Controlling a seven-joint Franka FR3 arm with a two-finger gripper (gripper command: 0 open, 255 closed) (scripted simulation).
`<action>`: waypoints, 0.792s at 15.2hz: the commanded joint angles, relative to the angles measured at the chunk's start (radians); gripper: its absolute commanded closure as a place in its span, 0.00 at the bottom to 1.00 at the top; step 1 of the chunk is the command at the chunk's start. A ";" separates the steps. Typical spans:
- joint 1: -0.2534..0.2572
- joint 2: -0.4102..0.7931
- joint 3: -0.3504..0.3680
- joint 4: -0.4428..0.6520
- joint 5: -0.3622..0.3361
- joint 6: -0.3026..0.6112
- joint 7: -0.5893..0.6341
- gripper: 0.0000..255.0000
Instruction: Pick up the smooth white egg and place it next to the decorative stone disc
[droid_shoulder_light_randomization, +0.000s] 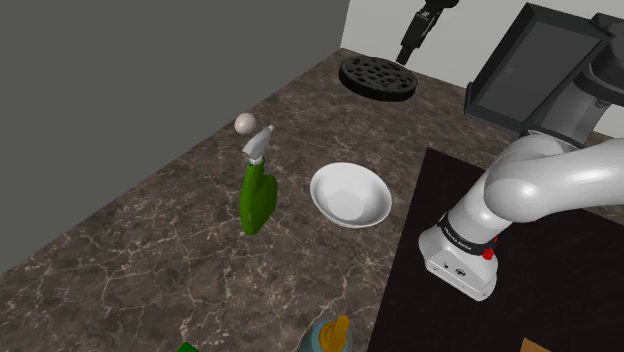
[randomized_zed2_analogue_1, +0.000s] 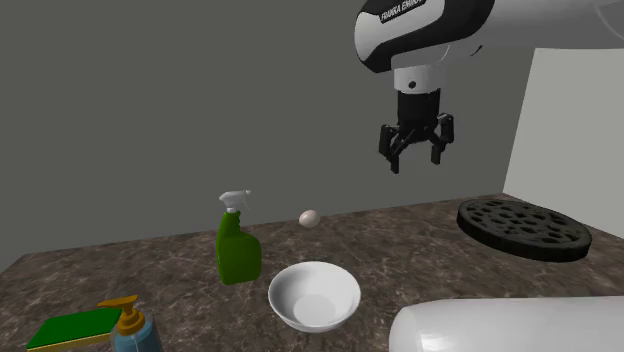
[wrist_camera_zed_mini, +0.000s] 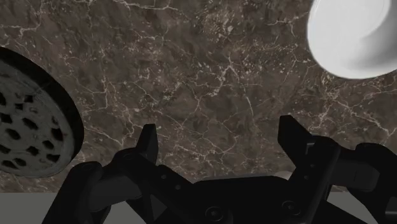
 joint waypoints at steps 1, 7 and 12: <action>0.000 0.000 0.000 0.000 0.000 0.000 0.000 0.00; -0.010 0.110 0.110 -0.047 0.066 0.158 0.210 0.00; -0.029 0.246 0.203 -0.040 0.096 0.291 0.384 0.00</action>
